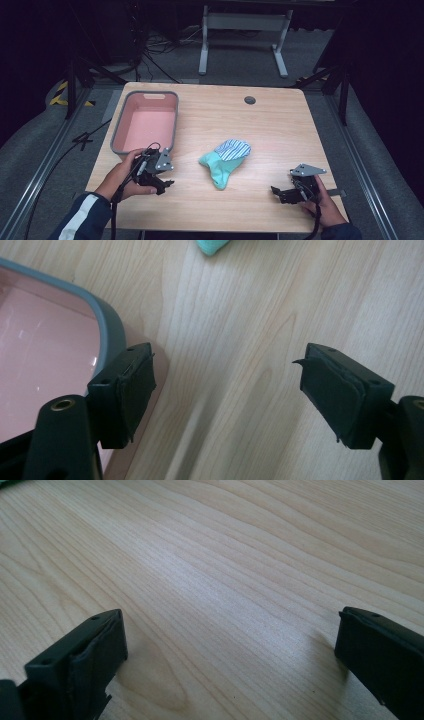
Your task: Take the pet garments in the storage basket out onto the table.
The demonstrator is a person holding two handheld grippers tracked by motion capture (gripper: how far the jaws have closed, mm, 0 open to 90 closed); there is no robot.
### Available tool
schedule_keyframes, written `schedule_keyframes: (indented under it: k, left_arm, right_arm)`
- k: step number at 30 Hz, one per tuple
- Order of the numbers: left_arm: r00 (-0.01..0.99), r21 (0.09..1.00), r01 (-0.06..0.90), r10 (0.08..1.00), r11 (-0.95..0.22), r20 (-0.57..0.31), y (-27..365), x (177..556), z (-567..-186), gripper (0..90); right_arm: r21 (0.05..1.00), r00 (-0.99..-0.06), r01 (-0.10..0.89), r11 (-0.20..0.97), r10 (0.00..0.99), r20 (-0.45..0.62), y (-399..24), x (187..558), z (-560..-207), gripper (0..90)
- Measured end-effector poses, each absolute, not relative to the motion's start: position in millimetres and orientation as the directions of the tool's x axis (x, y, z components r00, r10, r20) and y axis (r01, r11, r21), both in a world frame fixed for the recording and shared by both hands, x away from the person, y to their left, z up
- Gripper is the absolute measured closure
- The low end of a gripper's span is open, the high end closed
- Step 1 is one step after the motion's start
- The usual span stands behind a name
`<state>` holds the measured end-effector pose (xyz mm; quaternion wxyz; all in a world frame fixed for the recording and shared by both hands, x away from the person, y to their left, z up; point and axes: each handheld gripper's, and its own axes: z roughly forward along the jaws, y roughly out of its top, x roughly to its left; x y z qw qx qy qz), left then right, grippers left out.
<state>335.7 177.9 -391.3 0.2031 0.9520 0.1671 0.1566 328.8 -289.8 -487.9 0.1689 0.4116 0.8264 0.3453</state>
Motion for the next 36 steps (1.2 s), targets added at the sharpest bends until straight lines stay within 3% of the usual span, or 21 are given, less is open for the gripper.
schedule_keyframes:
  k: [21,36]
  left_arm:
    - [0.866,0.425,0.325,0.446,-0.845,0.223,232.4,324.7,-417.9,21.1]
    - [0.825,0.493,0.430,0.551,-0.756,0.127,272.1,330.5,-439.8,19.8]
  right_arm:
    - [0.710,-0.604,0.564,0.423,0.797,0.005,-289.7,328.8,-487.9,0.6]
    - [0.710,-0.604,0.564,0.423,0.797,0.005,-289.7,328.8,-487.9,0.6]
